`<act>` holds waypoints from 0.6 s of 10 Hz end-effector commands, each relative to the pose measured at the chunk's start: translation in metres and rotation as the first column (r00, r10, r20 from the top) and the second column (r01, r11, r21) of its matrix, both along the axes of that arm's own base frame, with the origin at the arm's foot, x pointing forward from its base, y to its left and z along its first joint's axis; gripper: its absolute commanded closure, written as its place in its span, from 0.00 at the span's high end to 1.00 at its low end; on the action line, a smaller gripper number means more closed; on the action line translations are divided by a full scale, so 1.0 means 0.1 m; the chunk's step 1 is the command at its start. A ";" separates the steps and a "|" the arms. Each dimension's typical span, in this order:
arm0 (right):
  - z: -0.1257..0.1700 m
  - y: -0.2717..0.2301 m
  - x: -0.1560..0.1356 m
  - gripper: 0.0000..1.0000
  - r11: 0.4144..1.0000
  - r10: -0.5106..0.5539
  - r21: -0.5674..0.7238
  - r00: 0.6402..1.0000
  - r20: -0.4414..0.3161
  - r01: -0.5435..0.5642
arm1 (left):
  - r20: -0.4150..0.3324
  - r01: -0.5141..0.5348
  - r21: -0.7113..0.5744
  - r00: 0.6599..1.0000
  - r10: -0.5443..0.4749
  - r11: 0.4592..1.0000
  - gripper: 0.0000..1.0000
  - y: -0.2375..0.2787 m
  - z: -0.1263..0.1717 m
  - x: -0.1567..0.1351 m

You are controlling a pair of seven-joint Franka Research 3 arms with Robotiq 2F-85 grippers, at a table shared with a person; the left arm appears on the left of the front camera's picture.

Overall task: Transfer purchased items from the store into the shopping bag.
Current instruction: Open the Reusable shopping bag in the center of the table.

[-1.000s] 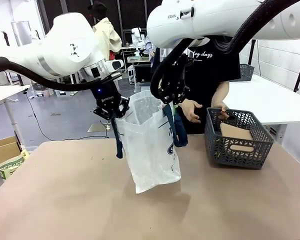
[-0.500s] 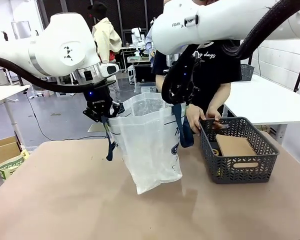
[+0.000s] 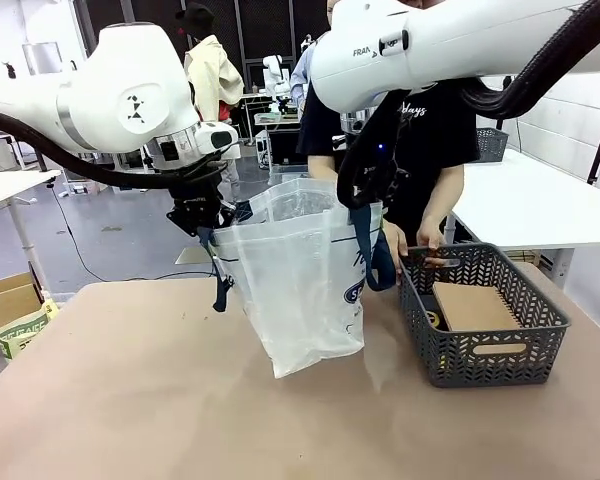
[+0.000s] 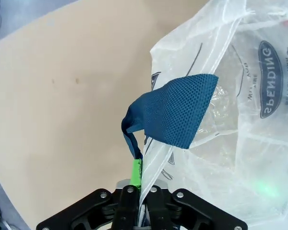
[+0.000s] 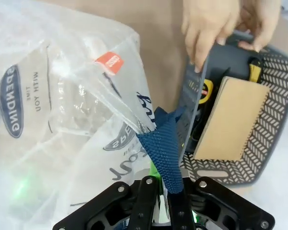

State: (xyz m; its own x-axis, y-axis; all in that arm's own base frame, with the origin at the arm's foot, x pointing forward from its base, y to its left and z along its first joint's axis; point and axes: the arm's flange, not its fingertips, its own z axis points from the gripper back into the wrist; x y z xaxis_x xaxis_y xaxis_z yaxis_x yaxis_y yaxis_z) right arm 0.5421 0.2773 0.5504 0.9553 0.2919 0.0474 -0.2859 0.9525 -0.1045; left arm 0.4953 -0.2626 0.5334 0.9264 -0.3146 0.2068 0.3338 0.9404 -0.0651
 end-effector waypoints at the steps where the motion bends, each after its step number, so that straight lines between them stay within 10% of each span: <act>1: -0.09 -0.09 -0.11 0.00 0.996 0.080 0.051 0.997 -0.005 -0.080 | 0.006 0.052 -0.015 0.999 -0.052 0.999 0.00 0.07 -0.06 0.13; 6: -0.06 0.01 -0.07 0.00 0.994 0.103 0.042 0.995 -0.010 -0.103 | -0.002 0.072 0.007 0.997 -0.072 0.997 0.00 0.01 -0.13 0.18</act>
